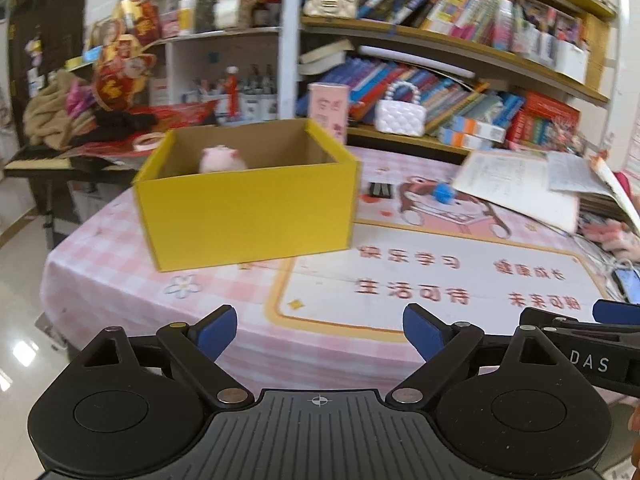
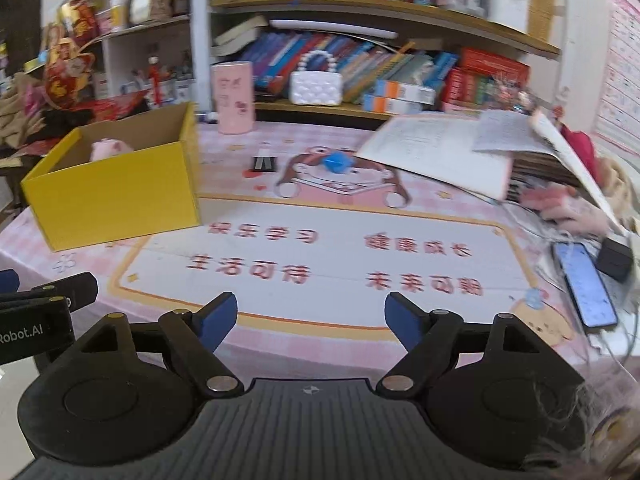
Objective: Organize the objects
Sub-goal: 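Withdraw both tools from the box toward the binder clip and blue item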
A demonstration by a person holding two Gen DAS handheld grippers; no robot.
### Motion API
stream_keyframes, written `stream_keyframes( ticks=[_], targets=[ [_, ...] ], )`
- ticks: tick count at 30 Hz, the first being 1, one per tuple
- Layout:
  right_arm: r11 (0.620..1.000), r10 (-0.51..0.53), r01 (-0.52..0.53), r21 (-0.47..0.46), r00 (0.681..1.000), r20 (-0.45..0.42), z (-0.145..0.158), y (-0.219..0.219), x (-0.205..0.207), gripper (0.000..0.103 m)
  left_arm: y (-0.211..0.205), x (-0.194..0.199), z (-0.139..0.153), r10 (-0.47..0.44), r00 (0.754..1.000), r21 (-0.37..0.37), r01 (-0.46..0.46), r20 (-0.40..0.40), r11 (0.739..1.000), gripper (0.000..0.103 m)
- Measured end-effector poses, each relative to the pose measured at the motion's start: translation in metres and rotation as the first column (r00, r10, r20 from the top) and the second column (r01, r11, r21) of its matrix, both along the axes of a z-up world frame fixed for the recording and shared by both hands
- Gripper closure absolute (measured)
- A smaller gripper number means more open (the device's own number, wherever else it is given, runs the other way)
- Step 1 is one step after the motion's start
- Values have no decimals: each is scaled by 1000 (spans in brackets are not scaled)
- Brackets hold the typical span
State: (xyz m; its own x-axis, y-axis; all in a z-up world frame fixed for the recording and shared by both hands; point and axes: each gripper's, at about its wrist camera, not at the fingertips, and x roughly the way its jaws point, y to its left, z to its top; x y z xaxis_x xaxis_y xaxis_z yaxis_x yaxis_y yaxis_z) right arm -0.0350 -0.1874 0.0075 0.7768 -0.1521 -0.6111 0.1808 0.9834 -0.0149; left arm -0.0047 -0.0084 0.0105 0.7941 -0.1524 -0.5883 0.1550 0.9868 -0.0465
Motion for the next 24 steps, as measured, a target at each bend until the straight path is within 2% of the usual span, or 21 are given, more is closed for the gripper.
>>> stream_keyframes(
  ticks=[10, 24],
  targets=[
    [994, -105, 105, 10, 994, -24, -4, -35, -4, 21, -40, 10, -4, -111, 994, 13, 111, -17, 994, 10],
    [992, -121, 123, 29, 990, -68, -10, -79, 30, 20, -85, 47, -8, -131, 991, 35, 132, -40, 991, 10]
  ],
)
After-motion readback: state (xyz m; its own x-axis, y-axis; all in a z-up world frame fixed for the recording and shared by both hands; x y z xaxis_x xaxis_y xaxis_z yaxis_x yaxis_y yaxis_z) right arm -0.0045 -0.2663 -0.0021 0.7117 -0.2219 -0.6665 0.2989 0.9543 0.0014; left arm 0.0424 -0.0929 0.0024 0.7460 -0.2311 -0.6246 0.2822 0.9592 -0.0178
